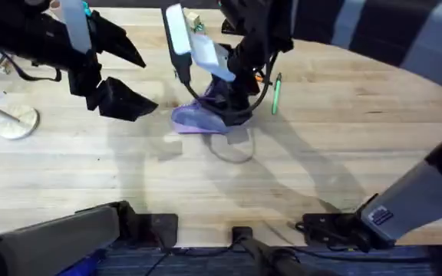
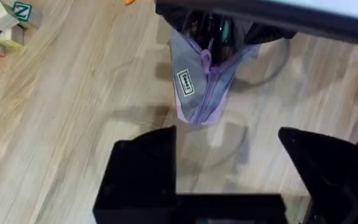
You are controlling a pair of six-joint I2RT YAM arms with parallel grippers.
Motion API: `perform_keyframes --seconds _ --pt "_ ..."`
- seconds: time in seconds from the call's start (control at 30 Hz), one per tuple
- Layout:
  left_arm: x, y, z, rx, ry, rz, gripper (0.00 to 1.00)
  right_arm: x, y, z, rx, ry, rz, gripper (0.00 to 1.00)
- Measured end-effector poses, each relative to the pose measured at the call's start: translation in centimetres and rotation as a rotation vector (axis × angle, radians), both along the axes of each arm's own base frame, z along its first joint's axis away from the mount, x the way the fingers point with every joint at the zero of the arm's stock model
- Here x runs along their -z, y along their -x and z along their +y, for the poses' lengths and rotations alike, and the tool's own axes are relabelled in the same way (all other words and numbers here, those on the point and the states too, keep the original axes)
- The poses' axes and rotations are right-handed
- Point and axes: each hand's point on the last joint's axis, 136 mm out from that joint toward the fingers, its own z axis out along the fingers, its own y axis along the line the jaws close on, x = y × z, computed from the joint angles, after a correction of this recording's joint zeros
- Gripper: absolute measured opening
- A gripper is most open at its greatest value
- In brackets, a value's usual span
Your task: Unzip the bag, pick up the pens from the table one at a time and place them inside, then zip the bag closed.
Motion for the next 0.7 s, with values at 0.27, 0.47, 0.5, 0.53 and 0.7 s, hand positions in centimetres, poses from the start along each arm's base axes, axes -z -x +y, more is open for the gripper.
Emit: perform_keyframes --seconds 0.27,0.47,0.5,0.53,0.7 --pt "0.0 0.0 0.0 0.000 0.000 0.000 0.994 -6.5 -0.7 -1.3 0.252 -0.119 -0.027 0.995" --pt "0.0 -0.1 0.0 0.000 -0.001 -0.003 0.995 -8.8 -3.0 -5.0 0.505 -0.179 0.002 0.995" --pt "0.0 -0.1 0.0 0.000 -0.001 -0.004 0.994 -8.9 -3.5 -5.7 0.539 -0.182 0.004 0.995" --pt "0.0 -0.1 0.0 0.000 -0.001 -0.005 0.994 -8.9 -4.0 -6.5 0.570 -0.185 0.007 0.995" --pt "0.0 -0.1 0.0 0.000 -0.002 -0.006 0.994 -9.2 -6.6 -10.2 0.706 -0.205 -0.005 0.996"
